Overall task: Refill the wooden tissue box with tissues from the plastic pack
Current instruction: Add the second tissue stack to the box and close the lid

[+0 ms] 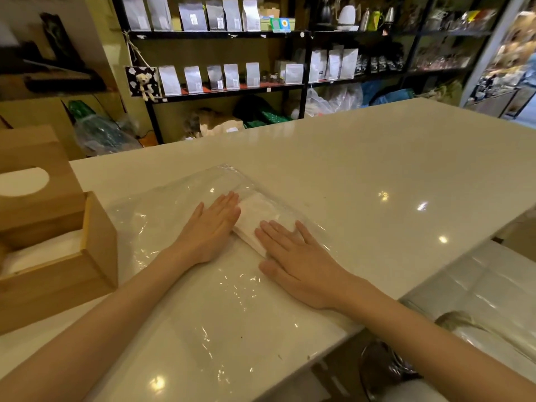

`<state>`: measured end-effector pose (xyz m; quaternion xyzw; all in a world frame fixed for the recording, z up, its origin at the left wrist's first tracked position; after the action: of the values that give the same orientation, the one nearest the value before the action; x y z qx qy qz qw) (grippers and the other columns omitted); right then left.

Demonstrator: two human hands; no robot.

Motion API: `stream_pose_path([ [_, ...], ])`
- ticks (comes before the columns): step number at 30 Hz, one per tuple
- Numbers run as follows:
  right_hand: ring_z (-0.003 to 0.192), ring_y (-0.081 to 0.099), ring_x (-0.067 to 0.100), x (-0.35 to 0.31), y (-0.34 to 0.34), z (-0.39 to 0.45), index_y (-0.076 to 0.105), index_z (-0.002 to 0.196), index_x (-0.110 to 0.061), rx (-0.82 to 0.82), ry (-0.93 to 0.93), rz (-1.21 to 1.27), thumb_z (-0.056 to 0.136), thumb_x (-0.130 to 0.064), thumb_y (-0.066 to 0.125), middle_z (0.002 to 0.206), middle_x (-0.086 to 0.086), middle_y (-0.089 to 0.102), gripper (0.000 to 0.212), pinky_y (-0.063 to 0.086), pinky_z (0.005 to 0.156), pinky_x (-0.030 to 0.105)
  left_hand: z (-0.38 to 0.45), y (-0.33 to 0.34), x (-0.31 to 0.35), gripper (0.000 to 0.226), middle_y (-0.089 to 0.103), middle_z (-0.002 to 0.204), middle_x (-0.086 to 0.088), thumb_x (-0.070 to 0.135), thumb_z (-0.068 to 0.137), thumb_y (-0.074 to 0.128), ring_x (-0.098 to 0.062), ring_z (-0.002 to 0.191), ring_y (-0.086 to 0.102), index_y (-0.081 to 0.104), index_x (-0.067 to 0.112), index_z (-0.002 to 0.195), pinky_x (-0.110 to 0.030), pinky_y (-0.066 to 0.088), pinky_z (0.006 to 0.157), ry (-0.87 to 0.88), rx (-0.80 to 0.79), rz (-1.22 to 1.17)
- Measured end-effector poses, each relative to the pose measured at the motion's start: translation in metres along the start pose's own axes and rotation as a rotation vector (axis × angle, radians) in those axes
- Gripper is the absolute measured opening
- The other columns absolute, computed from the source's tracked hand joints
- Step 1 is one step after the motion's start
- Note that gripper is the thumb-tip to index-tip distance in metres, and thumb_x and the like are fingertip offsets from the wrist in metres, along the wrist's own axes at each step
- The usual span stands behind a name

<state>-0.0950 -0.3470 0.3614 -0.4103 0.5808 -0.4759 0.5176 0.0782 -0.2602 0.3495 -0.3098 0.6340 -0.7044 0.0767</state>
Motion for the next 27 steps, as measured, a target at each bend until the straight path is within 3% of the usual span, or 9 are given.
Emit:
stream_pose_path([
  [5,0.14,-0.018,0.0,0.002,0.001,-0.04,-0.006,0.147,-0.027,-0.033,-0.005,0.048,0.083,-0.058,-0.001,0.157,-0.01,-0.011,0.07,-0.022,0.113,0.033,0.001,-0.001,0.001,0.053,0.0,0.157,0.006,0.04,0.096,0.003,-0.009,0.144,-0.001,0.003,0.023,0.146,-0.041,-0.003,0.118,0.0,-0.039,0.105],
  [8,0.139,-0.018,-0.005,0.0,0.002,-0.065,-0.005,0.147,-0.031,-0.024,-0.021,0.076,0.088,-0.057,0.005,0.156,-0.014,-0.009,0.065,-0.023,0.112,0.032,0.002,-0.001,0.0,0.071,-0.001,0.158,0.004,0.047,0.079,-0.008,-0.012,0.144,-0.002,0.003,0.023,0.146,-0.045,-0.003,0.116,0.013,-0.059,0.212],
  [11,0.143,-0.003,-0.001,-0.001,0.006,-0.088,0.009,0.147,-0.03,0.088,-0.06,0.037,0.09,-0.06,0.014,0.156,-0.012,0.007,0.064,-0.017,0.114,0.038,0.002,0.0,0.0,0.083,-0.002,0.158,0.003,0.054,0.07,-0.012,-0.012,0.144,-0.002,0.004,0.024,0.146,-0.047,-0.003,0.115,0.027,-0.066,0.244],
  [13,0.142,0.016,0.002,-0.001,0.01,-0.101,0.026,0.144,-0.028,0.206,-0.086,0.045,0.091,-0.059,0.028,0.152,-0.01,0.026,0.061,-0.005,0.116,0.042,0.002,0.0,-0.001,0.085,-0.001,0.157,0.004,0.058,0.07,-0.014,-0.011,0.144,-0.002,0.005,0.024,0.146,-0.047,-0.004,0.115,0.027,-0.06,0.229],
  [17,0.13,0.041,0.0,-0.002,0.012,-0.119,0.05,0.129,-0.027,0.387,-0.098,0.14,0.084,-0.051,0.056,0.136,-0.011,0.053,0.052,0.016,0.115,0.046,0.003,0.002,-0.001,0.052,-0.001,0.158,-0.001,0.037,0.096,0.004,-0.016,0.145,0.0,0.002,0.022,0.146,-0.047,0.0,0.116,0.036,-0.059,0.335],
  [22,0.121,0.051,0.0,-0.001,0.021,-0.133,0.058,0.12,-0.027,0.46,-0.113,0.007,0.07,-0.023,0.078,0.125,-0.012,0.062,0.055,0.028,0.109,0.046,0.001,0.001,0.0,0.052,-0.001,0.158,-0.001,0.032,0.095,0.006,-0.015,0.145,0.0,0.002,0.021,0.146,-0.047,-0.001,0.115,0.029,-0.055,0.322],
  [27,0.111,0.058,-0.002,0.003,0.009,-0.14,0.063,0.113,-0.027,0.44,-0.126,0.071,0.07,-0.007,0.075,0.114,-0.014,0.068,0.049,0.029,0.108,0.042,-0.005,-0.001,0.003,0.065,0.004,0.158,0.001,0.049,0.087,-0.003,-0.011,0.145,0.003,0.01,0.024,0.146,-0.044,-0.006,0.115,0.043,0.007,0.224],
])
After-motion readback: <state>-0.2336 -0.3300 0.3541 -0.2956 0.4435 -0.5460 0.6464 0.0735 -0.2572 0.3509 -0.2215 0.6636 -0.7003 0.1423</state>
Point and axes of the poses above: each hand's wrist, its own z-axis towards the middle knuckle, its own y-axis out of the palm, x = y × z, the point moved 2 cm from there along z, towards the middle knuckle
